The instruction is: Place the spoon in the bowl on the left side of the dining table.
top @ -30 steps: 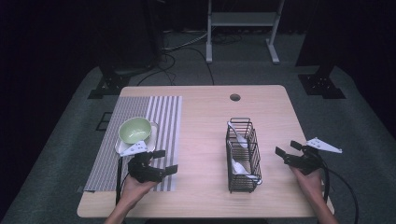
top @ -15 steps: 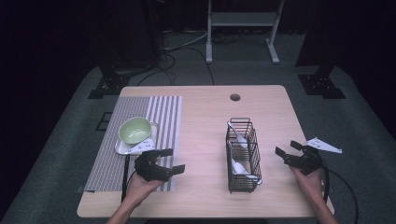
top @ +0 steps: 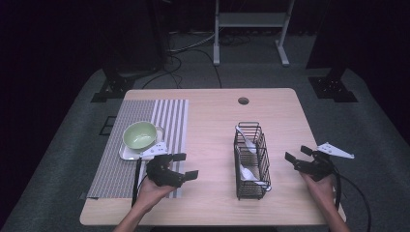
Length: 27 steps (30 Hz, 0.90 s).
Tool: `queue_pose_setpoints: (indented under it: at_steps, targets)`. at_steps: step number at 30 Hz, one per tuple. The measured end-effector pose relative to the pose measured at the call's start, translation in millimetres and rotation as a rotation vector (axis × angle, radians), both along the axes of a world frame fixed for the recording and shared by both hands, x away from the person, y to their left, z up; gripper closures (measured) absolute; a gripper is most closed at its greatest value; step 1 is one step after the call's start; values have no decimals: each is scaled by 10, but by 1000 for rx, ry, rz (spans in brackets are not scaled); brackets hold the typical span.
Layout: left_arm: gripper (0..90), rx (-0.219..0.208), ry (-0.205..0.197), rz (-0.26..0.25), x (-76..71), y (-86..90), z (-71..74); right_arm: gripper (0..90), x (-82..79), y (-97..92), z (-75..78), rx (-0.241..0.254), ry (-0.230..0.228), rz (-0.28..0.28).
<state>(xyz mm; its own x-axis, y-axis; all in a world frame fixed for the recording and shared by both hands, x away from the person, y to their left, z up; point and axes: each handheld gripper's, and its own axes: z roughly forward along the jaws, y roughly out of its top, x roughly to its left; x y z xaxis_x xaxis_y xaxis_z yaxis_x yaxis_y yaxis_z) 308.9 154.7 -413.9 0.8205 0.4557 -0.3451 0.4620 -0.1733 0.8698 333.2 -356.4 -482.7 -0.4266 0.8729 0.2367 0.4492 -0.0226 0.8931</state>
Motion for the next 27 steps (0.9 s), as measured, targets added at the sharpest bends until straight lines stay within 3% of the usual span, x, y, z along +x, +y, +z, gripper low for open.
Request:
queue_pose_setpoints:
  at_steps: [27]
  targets:
    - [36, -6, 10, -94, 18, -386, 80, 129, -5, 0, 0, -1, -4, -7]
